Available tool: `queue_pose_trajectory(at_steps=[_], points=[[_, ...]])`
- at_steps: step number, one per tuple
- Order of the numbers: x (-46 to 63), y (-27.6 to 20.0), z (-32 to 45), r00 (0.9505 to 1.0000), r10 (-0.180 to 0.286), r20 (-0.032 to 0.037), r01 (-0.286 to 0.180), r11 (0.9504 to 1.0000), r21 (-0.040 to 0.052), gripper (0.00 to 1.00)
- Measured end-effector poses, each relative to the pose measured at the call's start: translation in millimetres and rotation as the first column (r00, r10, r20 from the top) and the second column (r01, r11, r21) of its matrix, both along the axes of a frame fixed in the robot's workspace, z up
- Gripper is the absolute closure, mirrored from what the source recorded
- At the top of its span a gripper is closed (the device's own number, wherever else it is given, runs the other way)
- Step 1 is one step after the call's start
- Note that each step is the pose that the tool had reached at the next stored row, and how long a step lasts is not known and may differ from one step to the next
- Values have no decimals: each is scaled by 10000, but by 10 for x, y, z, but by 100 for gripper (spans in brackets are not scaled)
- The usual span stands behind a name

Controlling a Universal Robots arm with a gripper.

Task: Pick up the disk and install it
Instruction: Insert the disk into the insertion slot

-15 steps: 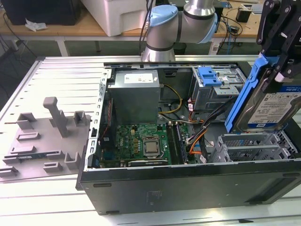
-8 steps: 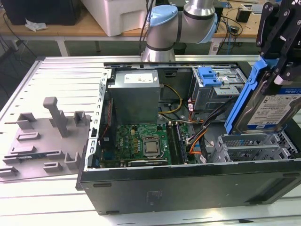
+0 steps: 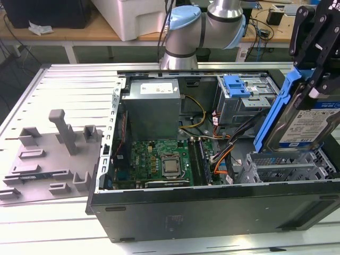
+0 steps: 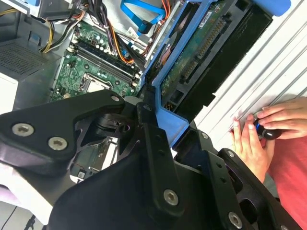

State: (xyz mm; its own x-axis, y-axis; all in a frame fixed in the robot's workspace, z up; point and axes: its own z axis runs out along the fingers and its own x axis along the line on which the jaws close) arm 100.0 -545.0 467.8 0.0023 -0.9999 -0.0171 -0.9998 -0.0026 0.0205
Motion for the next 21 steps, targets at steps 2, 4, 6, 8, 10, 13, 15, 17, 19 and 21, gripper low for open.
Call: queue_pose_trajectory(at_steps=[2, 4, 6, 8, 10, 13, 15, 17, 19, 21], points=[[1, 0, -10, 10000, 0, 0, 0, 10000, 0, 63], [2, 0, -18, 10000, 0, 0, 0, 10000, 0, 63], [3, 0, -26, 10000, 0, 0, 0, 10000, 0, 63], [3, 0, -34, 10000, 0, 0, 0, 10000, 0, 63], [3, 0, -42, 10000, 0, 0, 0, 10000, 0, 63], [4, 0, -61, 10000, 0, 0, 0, 10000, 0, 63], [4, 0, -74, 10000, 1, 0, -1, 10000, 0, 63], [4, 0, -85, 10000, 1, 0, -1, 10000, 1, 63], [4, 0, -96, 10000, 0, 0, 0, 10000, 0, 63], [4, 0, -102, 10000, 0, 0, 0, 10000, 0, 63]])
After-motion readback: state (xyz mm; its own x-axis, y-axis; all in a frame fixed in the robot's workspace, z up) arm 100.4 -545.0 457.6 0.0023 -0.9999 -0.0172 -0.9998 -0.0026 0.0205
